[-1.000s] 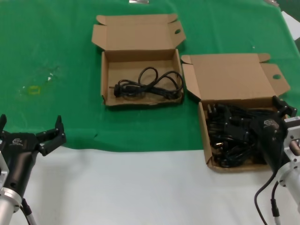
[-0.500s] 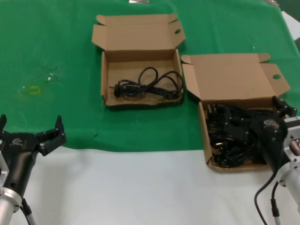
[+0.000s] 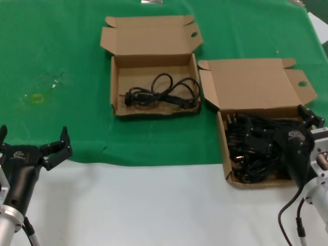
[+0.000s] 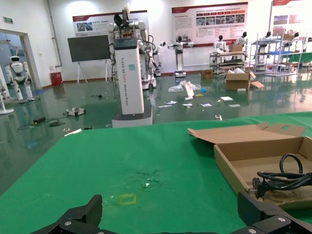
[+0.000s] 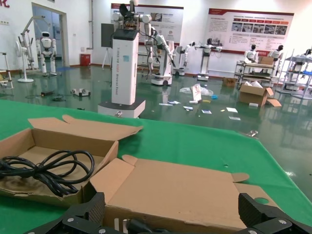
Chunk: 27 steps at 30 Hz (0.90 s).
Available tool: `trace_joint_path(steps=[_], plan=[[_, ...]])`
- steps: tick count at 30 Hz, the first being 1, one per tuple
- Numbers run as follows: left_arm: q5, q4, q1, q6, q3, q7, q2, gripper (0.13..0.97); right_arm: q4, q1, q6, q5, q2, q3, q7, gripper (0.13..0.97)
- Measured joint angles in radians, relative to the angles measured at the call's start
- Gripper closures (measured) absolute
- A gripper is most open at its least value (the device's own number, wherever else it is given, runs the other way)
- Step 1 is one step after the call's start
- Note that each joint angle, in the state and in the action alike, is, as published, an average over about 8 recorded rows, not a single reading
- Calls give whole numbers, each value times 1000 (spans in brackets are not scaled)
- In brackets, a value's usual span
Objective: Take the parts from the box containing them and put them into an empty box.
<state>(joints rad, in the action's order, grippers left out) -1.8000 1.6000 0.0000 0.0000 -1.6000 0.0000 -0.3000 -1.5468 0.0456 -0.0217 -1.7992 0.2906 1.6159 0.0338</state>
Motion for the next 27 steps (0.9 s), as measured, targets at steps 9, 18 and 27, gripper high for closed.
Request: trace_joint_path(steps=[9,18,27], plan=[[0,0,0,0,0,0,0,132,0,0,0,0,0,0,0,129],[0,0,0,0,0,0,0,132,0,0,0,0,0,0,0,129],[0,0,0,0,0,0,0,132,0,0,0,0,0,0,0,129]])
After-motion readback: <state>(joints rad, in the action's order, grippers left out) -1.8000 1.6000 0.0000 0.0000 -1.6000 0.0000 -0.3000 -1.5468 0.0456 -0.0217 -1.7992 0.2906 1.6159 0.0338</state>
